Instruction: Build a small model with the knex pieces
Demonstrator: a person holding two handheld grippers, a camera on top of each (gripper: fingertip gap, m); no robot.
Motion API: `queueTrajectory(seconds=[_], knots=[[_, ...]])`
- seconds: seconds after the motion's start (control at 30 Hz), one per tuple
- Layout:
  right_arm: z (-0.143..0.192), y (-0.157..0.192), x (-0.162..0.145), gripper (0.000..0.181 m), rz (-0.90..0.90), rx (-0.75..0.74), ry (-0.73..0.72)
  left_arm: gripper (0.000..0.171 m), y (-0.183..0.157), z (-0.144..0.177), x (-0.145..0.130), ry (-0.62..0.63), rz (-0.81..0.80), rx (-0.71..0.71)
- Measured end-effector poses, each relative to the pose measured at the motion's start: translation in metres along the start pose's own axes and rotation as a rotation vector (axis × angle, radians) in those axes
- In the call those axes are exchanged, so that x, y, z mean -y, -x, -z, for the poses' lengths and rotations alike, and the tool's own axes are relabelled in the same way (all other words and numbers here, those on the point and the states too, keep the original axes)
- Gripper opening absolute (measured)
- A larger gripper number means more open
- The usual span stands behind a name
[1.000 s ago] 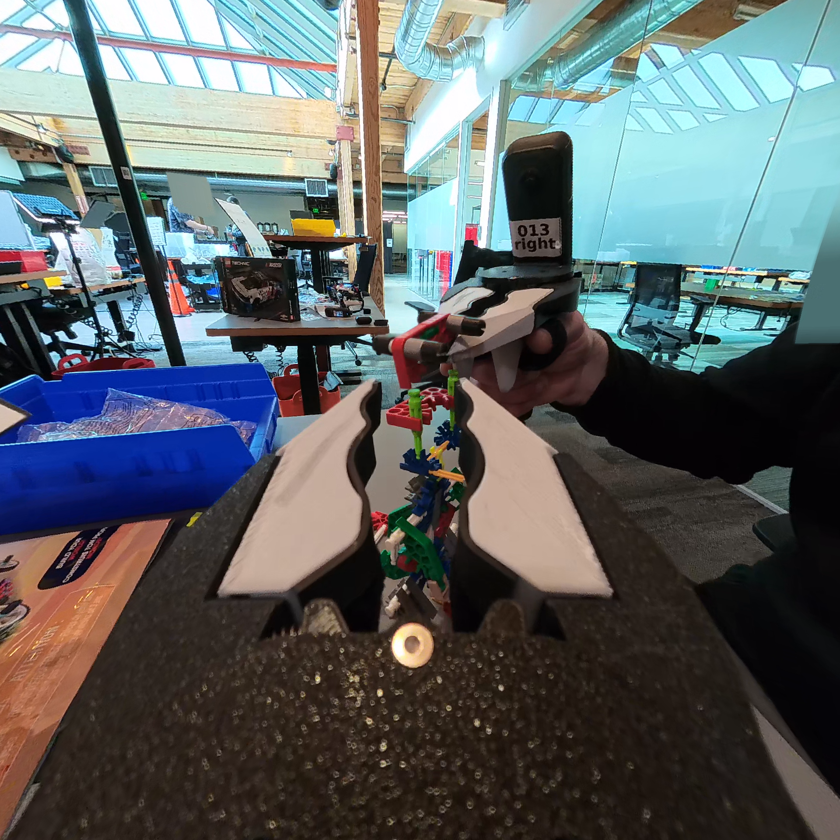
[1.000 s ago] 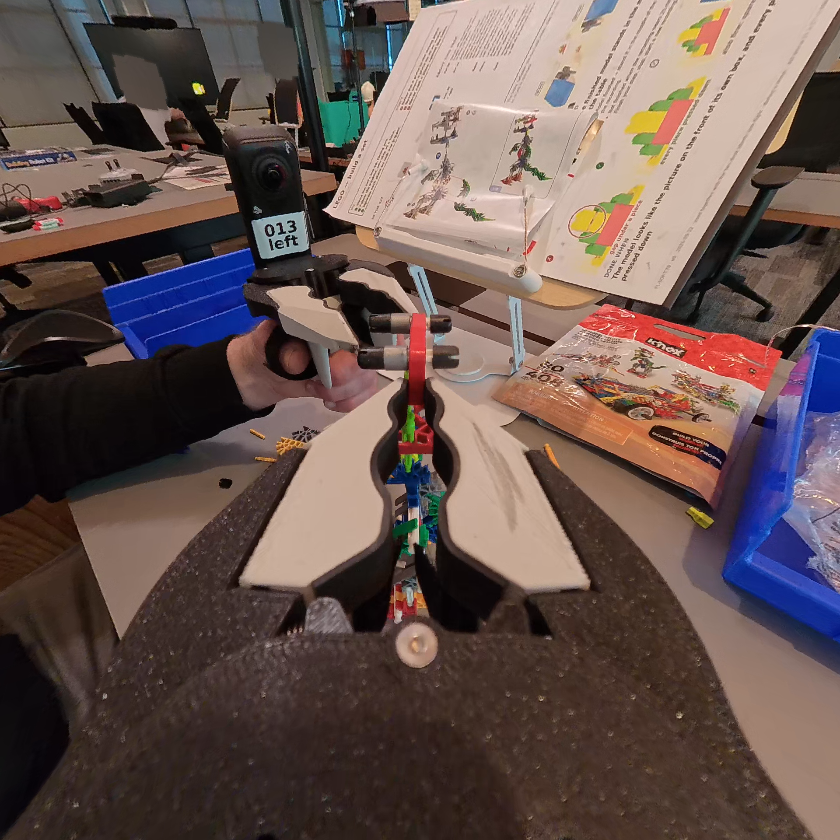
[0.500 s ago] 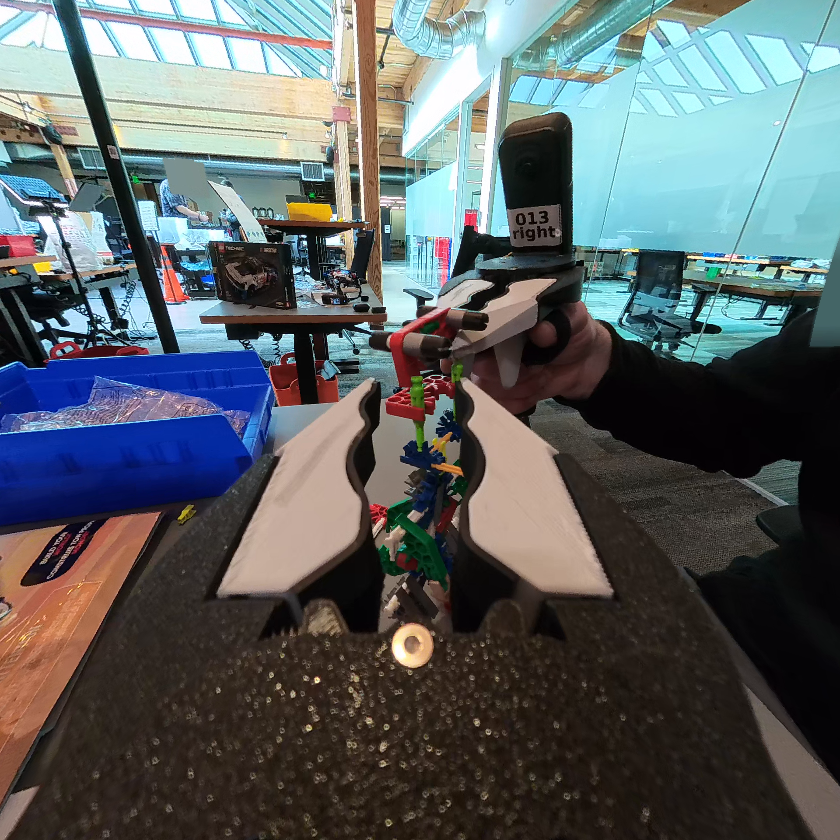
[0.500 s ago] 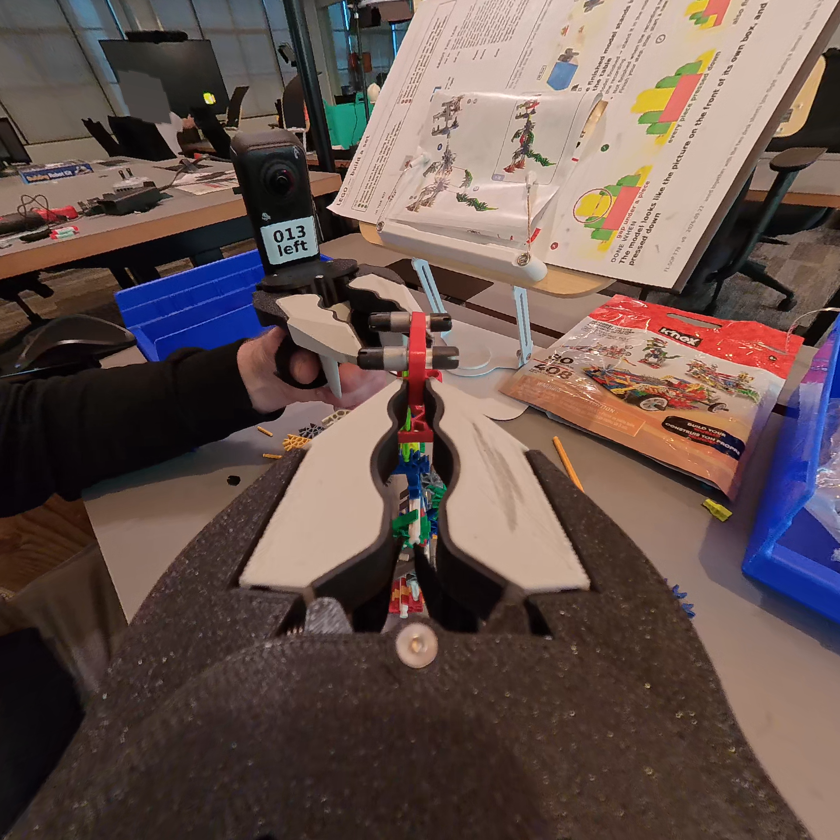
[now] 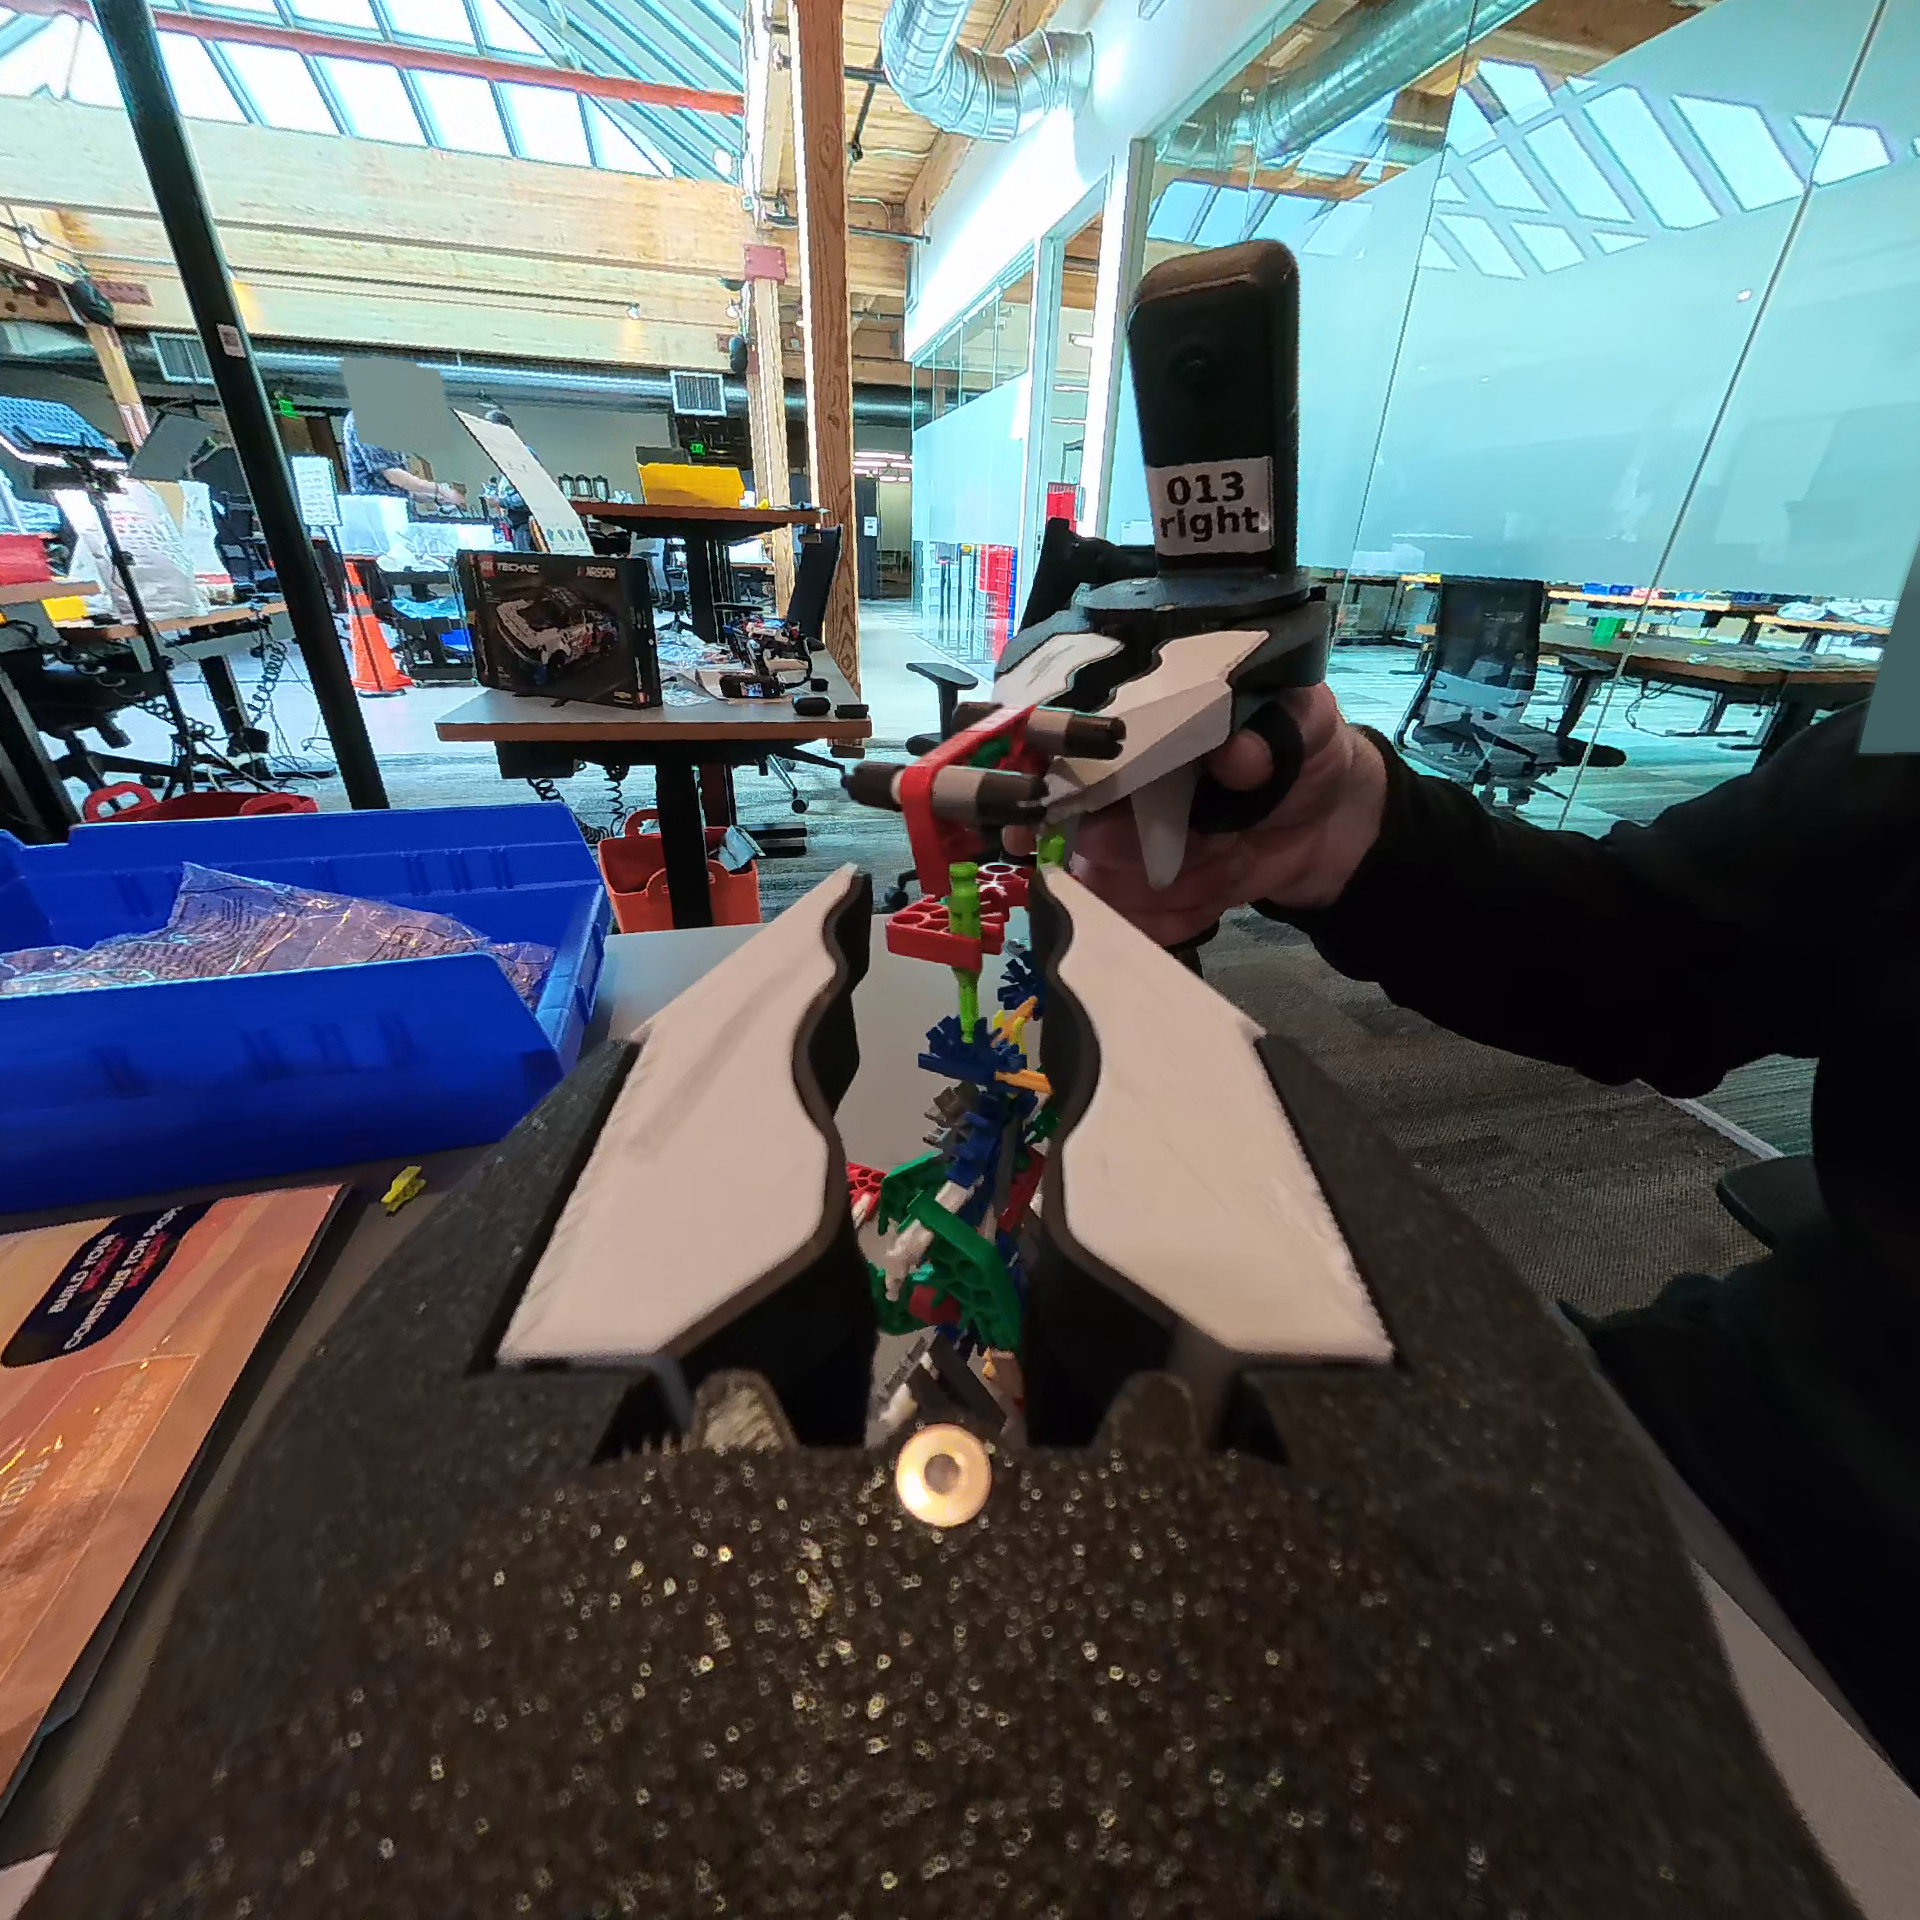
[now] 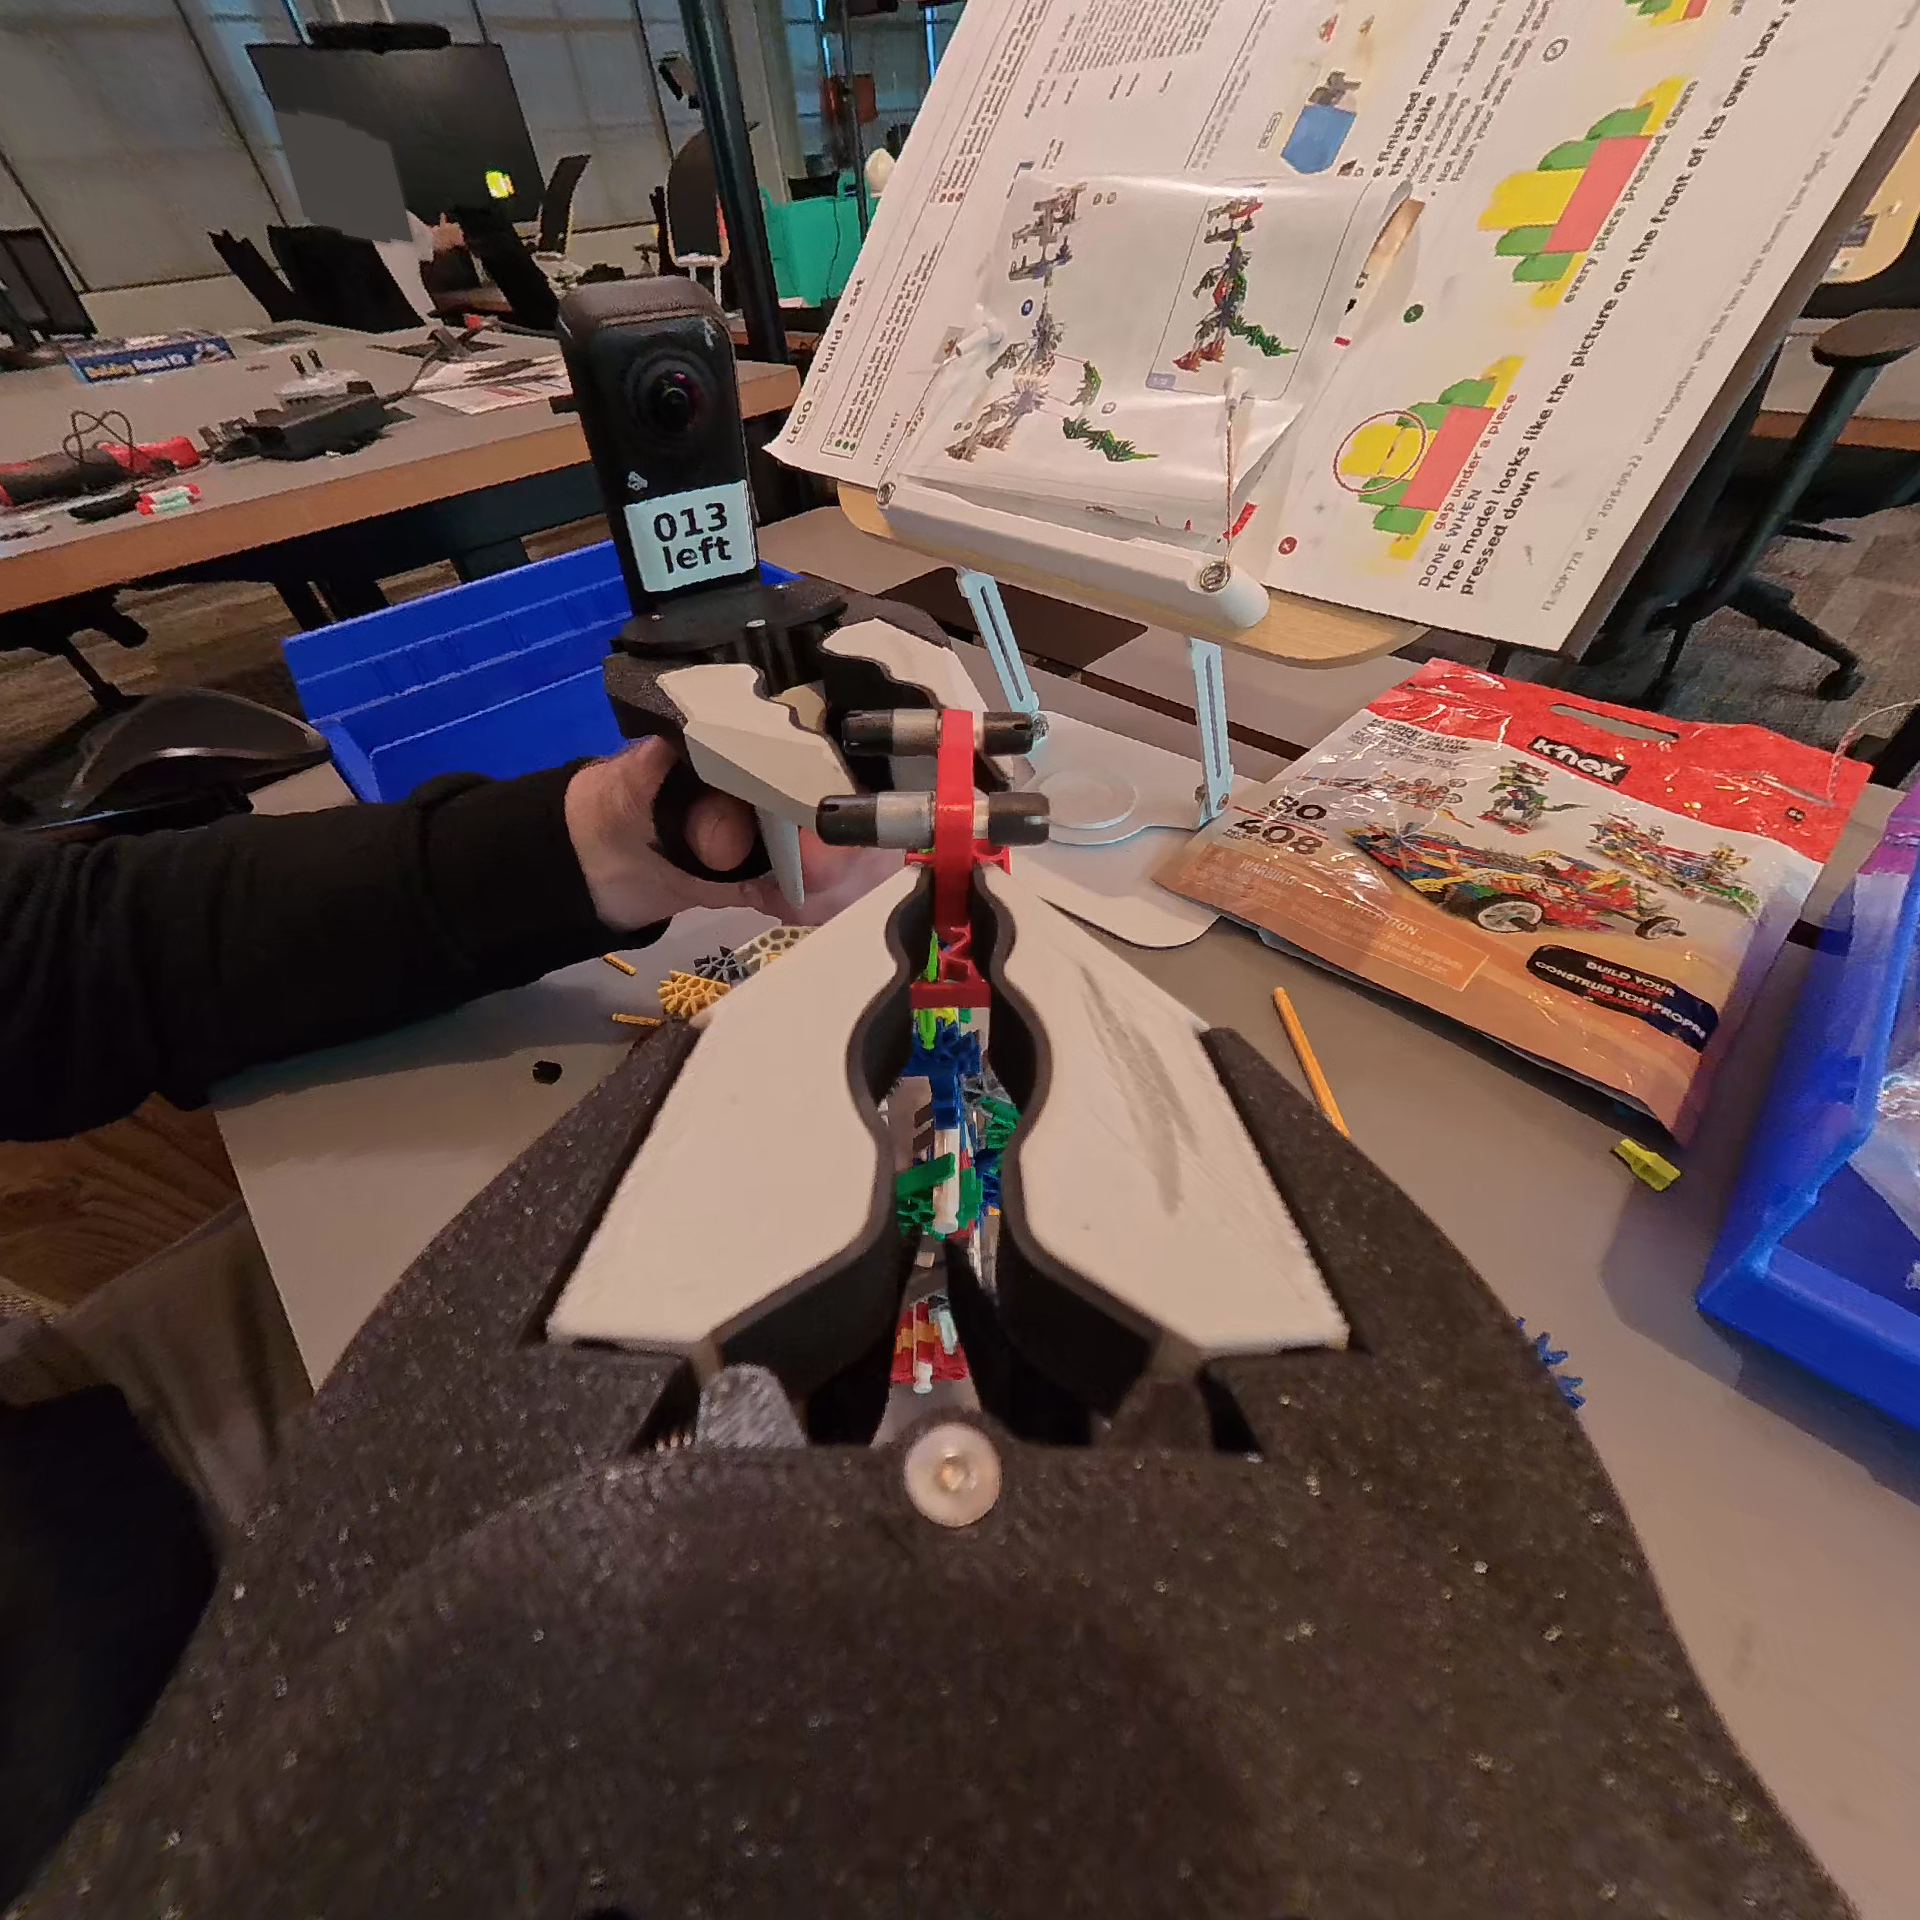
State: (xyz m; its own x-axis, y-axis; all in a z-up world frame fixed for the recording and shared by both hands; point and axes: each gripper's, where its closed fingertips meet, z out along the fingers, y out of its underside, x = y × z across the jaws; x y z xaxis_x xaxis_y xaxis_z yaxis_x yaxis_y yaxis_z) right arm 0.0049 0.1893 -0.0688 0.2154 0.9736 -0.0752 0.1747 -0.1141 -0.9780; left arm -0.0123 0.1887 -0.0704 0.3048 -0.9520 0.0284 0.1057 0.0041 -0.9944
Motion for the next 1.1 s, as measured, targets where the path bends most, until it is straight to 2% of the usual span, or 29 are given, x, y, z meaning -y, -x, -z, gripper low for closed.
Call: queueTrajectory(seconds=[0.3,1.1], knots=[[0.0006,0.0017,-0.0001,0.004,0.013,0.01,0.018,0.018,0.0005,-0.0015,-0.0031,-0.001,0.007,-0.016],[-0.0017,-0.0015,0.0009,0.004,0.027,0.018,0.009,0.013,0.0005,-0.0021,-0.0065,0.005,0.007,-0.05]])
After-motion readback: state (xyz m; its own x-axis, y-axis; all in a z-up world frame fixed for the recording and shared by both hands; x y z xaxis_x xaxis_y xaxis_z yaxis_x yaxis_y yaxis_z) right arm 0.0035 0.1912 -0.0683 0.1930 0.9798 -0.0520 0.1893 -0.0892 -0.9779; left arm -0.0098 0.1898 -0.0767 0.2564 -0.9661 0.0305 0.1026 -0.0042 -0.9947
